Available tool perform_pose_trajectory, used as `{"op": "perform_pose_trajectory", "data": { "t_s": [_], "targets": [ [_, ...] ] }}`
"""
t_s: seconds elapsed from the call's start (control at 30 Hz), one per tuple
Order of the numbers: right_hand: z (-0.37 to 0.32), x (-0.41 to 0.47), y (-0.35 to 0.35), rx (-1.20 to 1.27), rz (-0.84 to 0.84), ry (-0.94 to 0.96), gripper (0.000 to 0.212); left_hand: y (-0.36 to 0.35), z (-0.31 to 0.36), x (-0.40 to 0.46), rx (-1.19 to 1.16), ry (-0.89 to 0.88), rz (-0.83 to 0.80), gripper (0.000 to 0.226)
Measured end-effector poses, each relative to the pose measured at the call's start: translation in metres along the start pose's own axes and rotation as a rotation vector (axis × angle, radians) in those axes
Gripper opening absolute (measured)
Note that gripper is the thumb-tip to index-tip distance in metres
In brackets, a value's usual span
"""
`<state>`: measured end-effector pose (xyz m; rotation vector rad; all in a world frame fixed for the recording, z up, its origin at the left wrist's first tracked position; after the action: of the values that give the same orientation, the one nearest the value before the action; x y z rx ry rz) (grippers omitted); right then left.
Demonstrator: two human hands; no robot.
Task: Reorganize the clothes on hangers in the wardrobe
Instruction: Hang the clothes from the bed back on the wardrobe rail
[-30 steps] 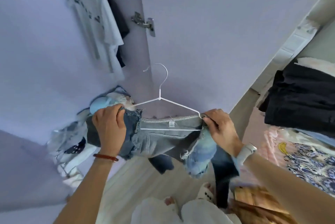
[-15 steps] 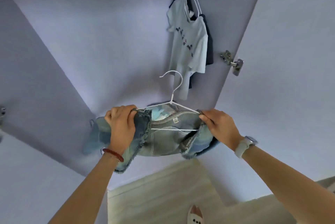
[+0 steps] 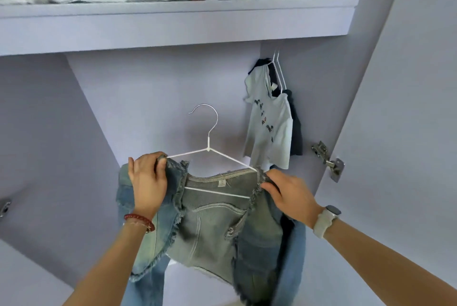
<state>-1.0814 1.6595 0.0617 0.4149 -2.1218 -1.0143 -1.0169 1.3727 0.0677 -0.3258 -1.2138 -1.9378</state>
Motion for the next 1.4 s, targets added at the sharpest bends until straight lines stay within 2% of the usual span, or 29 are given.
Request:
{"op": "perform_pose_trajectory", "data": {
  "t_s": [0.13,0.3,0.47,0.6,0.7,0.87,1.03,1.23,1.4],
  "targets": [
    [-0.001,0.029,0.020,-0.026,0.233,0.011,0.013,0.003,0.039,0.032,0.006,-0.021,0.075,0.027],
    [0.029,0.068,0.020,0.104,0.245,-0.209,0.028,0.030,0.122,0.058,-0.005,-0.299,0.324,0.036],
    [0.047,0.111,0.032,0.144,0.365,-0.259,0.022,0.035,0.185,0.098,0.204,-0.489,0.462,0.051],
    [0.068,0.146,0.039,0.210,0.472,-0.329,0.020,0.019,0.199,0.122,0.399,-0.477,0.463,0.068],
    [0.083,0.172,0.042,0.219,0.526,-0.377,0.020,0.010,0.192,0.127,0.503,-0.481,0.545,0.073],
    [0.104,0.198,0.034,0.326,0.603,-0.501,0.016,0.005,0.188,0.131,0.537,-0.500,0.602,0.075],
    [0.126,0.206,0.018,0.359,0.527,-0.617,0.014,0.004,0.188,0.132,0.535,-0.497,0.616,0.072],
    [0.125,0.188,0.018,0.311,0.477,-0.550,0.028,0.006,0.188,0.133,0.535,-0.504,0.615,0.074],
    [0.111,0.159,0.028,0.224,0.372,-0.536,0.041,0.009,0.189,0.129,0.516,-0.495,0.550,0.077]
  ]
}}
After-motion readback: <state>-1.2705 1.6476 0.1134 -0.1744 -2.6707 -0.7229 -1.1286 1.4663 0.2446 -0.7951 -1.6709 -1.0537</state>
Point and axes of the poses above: each hand's wrist, its own x-axis towards the middle knuckle, its own y-axis out of the back of the hand, z = x × y, the point moved 6 cm from there along x, towards the middle knuckle, and after that the axes turned 9 degrees about x, right-handed, at the moved point
